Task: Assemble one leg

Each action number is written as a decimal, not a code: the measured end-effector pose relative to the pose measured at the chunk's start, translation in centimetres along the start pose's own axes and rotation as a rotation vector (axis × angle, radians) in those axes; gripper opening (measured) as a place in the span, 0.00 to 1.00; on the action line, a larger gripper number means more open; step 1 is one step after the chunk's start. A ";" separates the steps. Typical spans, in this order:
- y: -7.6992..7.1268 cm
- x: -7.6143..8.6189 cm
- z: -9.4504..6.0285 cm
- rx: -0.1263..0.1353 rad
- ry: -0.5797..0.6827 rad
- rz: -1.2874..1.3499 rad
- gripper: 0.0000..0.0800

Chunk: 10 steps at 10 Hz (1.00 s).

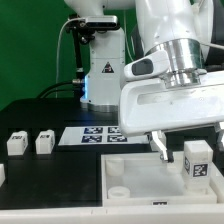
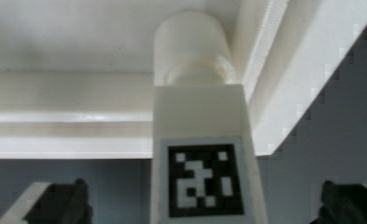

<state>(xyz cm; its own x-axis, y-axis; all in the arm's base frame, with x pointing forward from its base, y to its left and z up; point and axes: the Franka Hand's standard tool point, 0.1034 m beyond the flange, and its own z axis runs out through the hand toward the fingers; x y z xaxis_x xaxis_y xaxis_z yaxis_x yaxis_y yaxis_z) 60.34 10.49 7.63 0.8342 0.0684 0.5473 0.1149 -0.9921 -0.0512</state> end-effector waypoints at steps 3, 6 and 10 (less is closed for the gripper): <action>-0.3 0.3 -0.2 0.009 -0.029 0.003 0.81; -1.4 2.4 -0.9 0.047 -0.139 0.008 0.81; -0.8 2.6 -0.4 0.097 -0.415 0.024 0.81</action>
Offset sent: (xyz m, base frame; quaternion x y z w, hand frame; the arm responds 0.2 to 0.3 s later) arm 0.0134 -0.0089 0.0243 -0.0273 -0.0506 0.0065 0.9983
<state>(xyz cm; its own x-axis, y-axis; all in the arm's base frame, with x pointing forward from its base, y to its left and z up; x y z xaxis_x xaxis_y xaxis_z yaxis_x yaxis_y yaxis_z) 62.26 11.41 9.42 0.9813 0.1013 0.1635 0.1260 -0.9808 -0.1489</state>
